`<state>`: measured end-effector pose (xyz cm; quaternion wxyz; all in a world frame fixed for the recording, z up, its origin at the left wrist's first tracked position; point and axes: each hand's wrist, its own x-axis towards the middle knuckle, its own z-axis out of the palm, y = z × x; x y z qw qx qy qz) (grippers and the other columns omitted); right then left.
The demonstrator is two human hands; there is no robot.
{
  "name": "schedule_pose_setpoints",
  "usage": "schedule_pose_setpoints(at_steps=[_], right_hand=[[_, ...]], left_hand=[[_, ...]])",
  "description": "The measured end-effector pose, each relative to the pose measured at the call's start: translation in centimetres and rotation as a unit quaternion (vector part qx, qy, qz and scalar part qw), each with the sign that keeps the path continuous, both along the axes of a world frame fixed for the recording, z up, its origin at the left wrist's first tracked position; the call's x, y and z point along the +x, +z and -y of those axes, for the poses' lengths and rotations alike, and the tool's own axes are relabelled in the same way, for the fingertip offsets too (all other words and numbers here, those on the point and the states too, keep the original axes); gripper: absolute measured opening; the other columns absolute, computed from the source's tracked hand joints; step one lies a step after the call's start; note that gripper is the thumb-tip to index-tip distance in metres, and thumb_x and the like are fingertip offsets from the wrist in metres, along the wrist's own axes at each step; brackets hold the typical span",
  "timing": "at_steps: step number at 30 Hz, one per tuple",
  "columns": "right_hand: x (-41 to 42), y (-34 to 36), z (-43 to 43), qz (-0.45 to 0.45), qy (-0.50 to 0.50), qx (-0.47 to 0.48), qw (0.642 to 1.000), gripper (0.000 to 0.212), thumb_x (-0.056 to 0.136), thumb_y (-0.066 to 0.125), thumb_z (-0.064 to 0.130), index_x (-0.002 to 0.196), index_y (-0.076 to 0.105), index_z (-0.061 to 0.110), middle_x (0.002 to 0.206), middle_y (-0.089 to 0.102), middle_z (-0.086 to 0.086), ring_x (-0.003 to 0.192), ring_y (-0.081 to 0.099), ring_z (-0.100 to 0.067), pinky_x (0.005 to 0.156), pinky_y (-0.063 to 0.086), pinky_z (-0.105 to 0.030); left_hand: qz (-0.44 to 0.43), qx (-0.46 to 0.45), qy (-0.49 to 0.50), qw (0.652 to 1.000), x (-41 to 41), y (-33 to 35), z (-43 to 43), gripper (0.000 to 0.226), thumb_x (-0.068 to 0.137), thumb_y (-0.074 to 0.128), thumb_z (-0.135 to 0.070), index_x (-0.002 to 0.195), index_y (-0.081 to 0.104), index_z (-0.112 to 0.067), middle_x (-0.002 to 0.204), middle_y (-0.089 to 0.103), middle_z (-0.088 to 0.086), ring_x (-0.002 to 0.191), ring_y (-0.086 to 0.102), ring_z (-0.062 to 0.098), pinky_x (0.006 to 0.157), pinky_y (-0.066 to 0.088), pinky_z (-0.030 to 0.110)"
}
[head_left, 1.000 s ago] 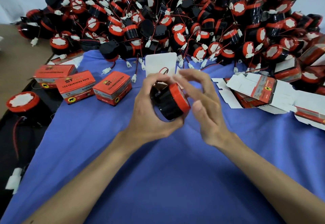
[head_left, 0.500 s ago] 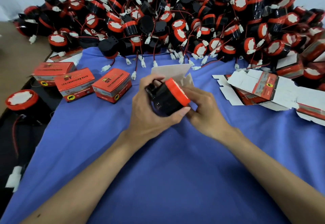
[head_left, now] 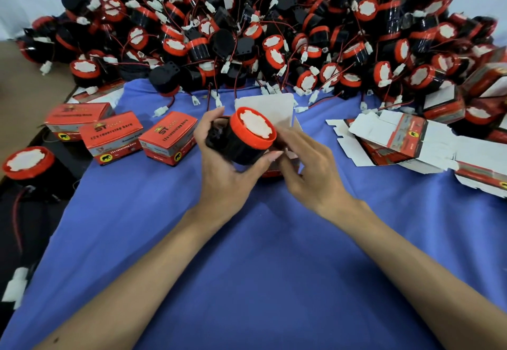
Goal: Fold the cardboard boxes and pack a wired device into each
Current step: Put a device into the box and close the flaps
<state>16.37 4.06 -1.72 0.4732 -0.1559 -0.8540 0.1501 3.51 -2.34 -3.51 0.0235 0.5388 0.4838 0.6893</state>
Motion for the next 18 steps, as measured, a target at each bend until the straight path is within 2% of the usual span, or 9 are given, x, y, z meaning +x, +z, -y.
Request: schedule_pose_setpoints(at_steps=[2,4,6,8,10,12,13,16,18], right_hand=[[0.0,0.0,-0.1,0.038,-0.008,-0.001,0.999,0.054,0.074,0.046,-0.018,0.125,0.055,-0.004,0.103,0.057,0.0,0.091,0.049,-0.003,0.083,0.033,-0.001],[0.0,0.1,-0.1,0.061,-0.016,0.003,0.998,0.053,0.075,0.045,-0.017,0.125,0.055,-0.003,0.102,0.062,-0.012,0.092,0.052,-0.016,0.081,0.035,-0.005],[0.0,0.2,0.1,0.056,-0.027,0.023,0.998,0.046,0.08,0.042,-0.014,0.122,0.056,-0.005,0.102,0.063,-0.019,0.092,0.051,-0.023,0.085,0.037,-0.011],[-0.4,0.3,0.3,0.023,-0.051,0.047,0.997,0.043,0.084,0.04,-0.012,0.123,0.054,0.0,0.103,0.062,-0.02,0.092,0.049,-0.024,0.088,0.036,-0.015],[-0.6,0.6,0.5,-0.026,-0.058,0.051,0.997,0.04,0.088,0.041,-0.011,0.123,0.048,0.008,0.105,0.06,-0.02,0.094,0.049,-0.024,0.09,0.038,-0.018],[-0.3,0.7,0.3,-0.04,-0.027,0.059,0.997,0.036,0.09,0.041,-0.008,0.123,0.052,0.002,0.104,0.06,-0.022,0.096,0.05,-0.022,0.091,0.038,-0.013],[-0.2,0.7,0.3,-0.029,-0.012,0.064,0.997,0.034,0.091,0.042,-0.008,0.123,0.054,-0.004,0.104,0.06,-0.022,0.095,0.051,-0.02,0.089,0.038,-0.01],[-0.1,0.3,0.9,-0.01,0.005,0.061,0.998,0.032,0.089,0.057,-0.006,0.12,0.056,-0.011,0.097,0.064,-0.019,0.081,0.054,-0.015,0.074,0.045,-0.013],[0.0,0.2,1.1,-0.033,0.032,0.046,0.998,0.034,0.085,0.064,-0.004,0.118,0.058,-0.011,0.096,0.065,-0.016,0.081,0.057,-0.012,0.074,0.048,-0.013]], left_hand=[[0.003,0.004,0.003,1.0,0.1,0.1,0.0,0.083,0.068,0.081,-0.009,0.127,0.023,-0.009,0.12,0.034,-0.008,0.112,0.044,-0.011,0.099,0.042,0.018],[-0.009,0.011,0.011,1.0,0.1,0.0,-0.1,0.083,0.068,0.08,-0.005,0.127,0.021,-0.004,0.12,0.033,-0.008,0.112,0.044,-0.012,0.098,0.041,0.016],[-0.014,0.02,0.009,1.0,0.2,0.0,-0.1,0.084,0.068,0.08,-0.003,0.127,0.02,-0.003,0.121,0.033,-0.008,0.113,0.043,-0.013,0.098,0.042,0.017],[-0.013,0.029,0.002,0.999,0.3,0.2,-0.1,0.084,0.068,0.079,-0.003,0.127,0.019,-0.001,0.123,0.032,-0.008,0.115,0.043,-0.012,0.1,0.042,0.019],[-0.026,0.044,0.005,0.999,0.4,0.4,0.0,0.087,0.068,0.08,-0.002,0.127,0.018,0.007,0.129,0.032,-0.016,0.118,0.042,-0.013,0.102,0.039,0.016],[-0.027,0.056,0.003,0.998,0.4,0.6,0.0,0.087,0.07,0.079,-0.009,0.128,0.017,0.006,0.131,0.034,-0.031,0.119,0.042,-0.014,0.102,0.037,0.014],[-0.019,0.058,0.006,0.998,0.4,0.6,0.0,0.086,0.071,0.077,-0.012,0.129,0.016,0.006,0.131,0.034,-0.032,0.118,0.042,-0.014,0.101,0.037,0.012],[0.024,0.053,0.009,0.998,0.4,0.5,0.0,0.084,0.073,0.077,-0.002,0.13,0.016,0.005,0.127,0.032,-0.012,0.113,0.046,-0.012,0.096,0.04,0.011],[0.031,0.056,0.009,0.998,0.4,0.5,0.0,0.08,0.074,0.073,0.007,0.129,0.015,0.002,0.124,0.032,-0.005,0.111,0.049,-0.01,0.093,0.042,0.01]])
